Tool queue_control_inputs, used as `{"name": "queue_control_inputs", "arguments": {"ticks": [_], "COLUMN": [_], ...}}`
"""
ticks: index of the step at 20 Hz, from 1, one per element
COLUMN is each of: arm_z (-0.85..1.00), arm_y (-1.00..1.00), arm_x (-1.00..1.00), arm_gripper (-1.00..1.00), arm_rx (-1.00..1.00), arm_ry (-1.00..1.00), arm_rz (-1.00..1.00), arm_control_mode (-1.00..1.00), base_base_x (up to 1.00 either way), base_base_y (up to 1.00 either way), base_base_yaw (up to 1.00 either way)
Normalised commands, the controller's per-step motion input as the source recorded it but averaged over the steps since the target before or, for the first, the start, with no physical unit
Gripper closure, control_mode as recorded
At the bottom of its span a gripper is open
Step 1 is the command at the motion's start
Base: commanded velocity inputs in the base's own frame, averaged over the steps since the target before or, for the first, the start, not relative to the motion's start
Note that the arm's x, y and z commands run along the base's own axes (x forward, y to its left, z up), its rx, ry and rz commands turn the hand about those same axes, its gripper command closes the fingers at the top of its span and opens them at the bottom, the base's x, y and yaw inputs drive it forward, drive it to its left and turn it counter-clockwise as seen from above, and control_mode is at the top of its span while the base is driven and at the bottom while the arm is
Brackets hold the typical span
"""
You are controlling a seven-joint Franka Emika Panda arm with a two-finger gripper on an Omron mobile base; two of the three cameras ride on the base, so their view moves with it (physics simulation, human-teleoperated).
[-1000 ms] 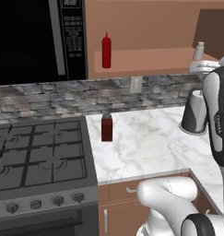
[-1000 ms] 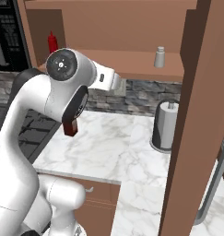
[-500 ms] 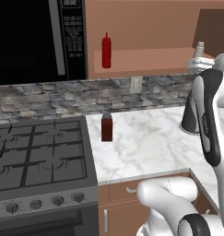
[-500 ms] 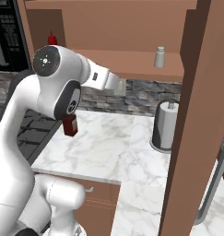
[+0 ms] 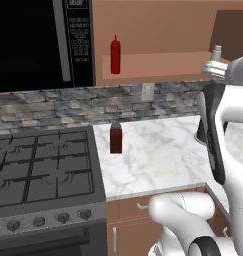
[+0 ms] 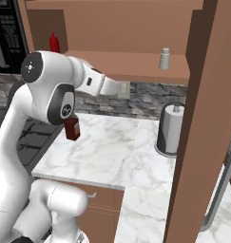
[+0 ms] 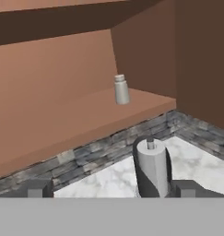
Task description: Collect the paprika, ketchup, and shaker from the cabinet and place them next to the stove.
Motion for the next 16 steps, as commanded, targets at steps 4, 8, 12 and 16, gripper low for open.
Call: {"name": "queue_control_inputs", "arguments": {"ticks": [4, 8, 12, 16], "arm_z": [0.0, 0.02, 0.1, 0.06], "arm_y": [-0.01, 0.04, 0.03, 0.0], "arm_x": [0.09, 0.22, 0.24, 0.31], "arm_gripper": [-1.0, -1.0, -1.0, -1.0], "arm_rx": [0.0, 0.0, 0.0, 0.0], "arm_ry": [-0.04, -0.01, 0.0, 0.0], "arm_rz": [-0.1, -0.06, -0.02, 0.0], "arm_control_mode": [-1.0, -1.0, -1.0, -1.0], "base_base_x": [0.0, 0.0, 0.0, 0.0], "base_base_y": [0.0, 0.0, 0.0, 0.0], "base_base_yaw": [0.0, 0.0, 0.0, 0.0]}}
